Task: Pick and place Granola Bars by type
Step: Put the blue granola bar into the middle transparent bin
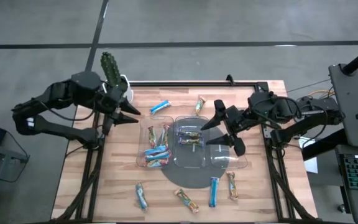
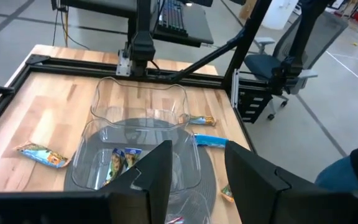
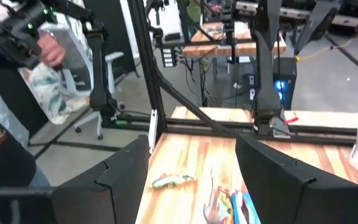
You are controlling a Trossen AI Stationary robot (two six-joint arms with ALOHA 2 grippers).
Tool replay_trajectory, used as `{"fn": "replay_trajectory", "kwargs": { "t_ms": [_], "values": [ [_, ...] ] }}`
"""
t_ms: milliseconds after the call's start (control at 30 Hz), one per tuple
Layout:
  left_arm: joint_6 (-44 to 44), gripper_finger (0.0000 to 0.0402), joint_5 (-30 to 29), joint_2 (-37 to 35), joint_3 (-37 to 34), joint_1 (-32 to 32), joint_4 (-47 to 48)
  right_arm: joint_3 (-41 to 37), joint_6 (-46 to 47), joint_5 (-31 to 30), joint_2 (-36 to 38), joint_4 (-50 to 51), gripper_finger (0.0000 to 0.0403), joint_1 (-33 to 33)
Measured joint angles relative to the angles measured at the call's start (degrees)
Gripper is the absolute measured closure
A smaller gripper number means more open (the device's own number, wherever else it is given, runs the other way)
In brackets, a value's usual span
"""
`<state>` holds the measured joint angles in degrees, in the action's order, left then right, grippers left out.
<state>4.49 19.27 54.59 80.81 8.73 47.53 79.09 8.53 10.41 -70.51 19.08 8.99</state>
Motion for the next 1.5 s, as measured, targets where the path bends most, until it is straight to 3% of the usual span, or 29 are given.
{"fn": "replay_trajectory", "kwargs": {
  "t_ms": [467,1033,1500],
  "values": [
    [-0.08,0.0271,-0.02,-0.01,-0.45,0.00,3.99,0.00,-0.16,0.03,-2.24,8.25,0.0179,0.07],
    [-1.38,0.0271,-0.02,0.00,-0.48,0.00,5.69,0.00,-2.74,0.11,-4.40,9.24,0.0179,0.38],
    [-0.17,0.0271,-0.04,0.09,-0.48,-0.22,9.05,0.31,-5.77,0.09,-6.60,12.09,0.0179,4.34]
  ]
}}
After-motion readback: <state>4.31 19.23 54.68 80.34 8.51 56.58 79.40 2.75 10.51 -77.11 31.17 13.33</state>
